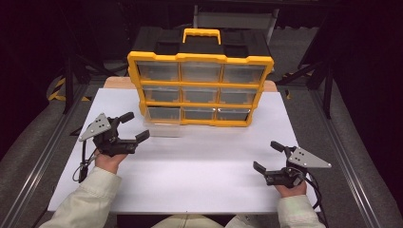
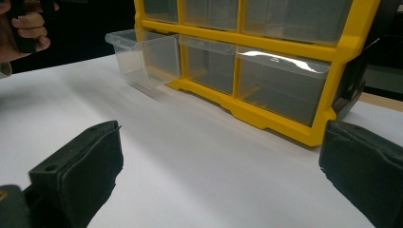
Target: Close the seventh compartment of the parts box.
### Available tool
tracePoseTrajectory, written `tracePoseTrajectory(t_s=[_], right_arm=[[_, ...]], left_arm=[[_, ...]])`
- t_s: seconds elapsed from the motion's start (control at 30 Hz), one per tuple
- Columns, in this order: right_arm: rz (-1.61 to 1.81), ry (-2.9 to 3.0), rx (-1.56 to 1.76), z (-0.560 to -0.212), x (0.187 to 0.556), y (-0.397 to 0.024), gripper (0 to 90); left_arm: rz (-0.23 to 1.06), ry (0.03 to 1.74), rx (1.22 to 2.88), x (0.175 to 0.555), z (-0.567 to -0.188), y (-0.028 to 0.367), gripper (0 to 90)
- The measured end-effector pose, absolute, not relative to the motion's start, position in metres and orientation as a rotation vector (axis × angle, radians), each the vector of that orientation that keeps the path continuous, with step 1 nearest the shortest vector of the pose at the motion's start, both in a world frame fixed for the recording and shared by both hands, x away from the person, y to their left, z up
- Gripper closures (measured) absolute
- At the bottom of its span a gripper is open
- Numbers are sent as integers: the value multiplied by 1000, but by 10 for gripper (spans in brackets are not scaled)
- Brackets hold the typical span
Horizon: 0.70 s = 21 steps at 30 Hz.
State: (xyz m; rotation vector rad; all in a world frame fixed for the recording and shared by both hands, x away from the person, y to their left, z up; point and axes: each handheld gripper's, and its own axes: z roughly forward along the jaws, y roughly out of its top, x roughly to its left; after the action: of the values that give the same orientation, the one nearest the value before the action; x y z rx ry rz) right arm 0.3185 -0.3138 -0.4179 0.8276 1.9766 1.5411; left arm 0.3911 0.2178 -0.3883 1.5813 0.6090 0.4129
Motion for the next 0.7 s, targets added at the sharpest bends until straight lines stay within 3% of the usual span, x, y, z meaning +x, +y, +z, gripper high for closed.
tracePoseTrajectory(t_s=[0.13,0.27,0.5,0.57,0.7], right_arm=[[1546,1979,826,-418,319,-314,14],[1547,1978,826,-418,318,-314,14],[1543,1982,826,-418,318,-314,14],[1542,1982,826,-418,318,-314,14],[1543,1984,826,-418,319,-314,14]], left_arm=[[395,590,1585,395,-389,211,86],[356,569,1576,397,-389,210,164],[350,519,1603,396,-389,206,766],[341,515,1624,396,-389,205,894],[325,522,1671,399,-389,202,895]])
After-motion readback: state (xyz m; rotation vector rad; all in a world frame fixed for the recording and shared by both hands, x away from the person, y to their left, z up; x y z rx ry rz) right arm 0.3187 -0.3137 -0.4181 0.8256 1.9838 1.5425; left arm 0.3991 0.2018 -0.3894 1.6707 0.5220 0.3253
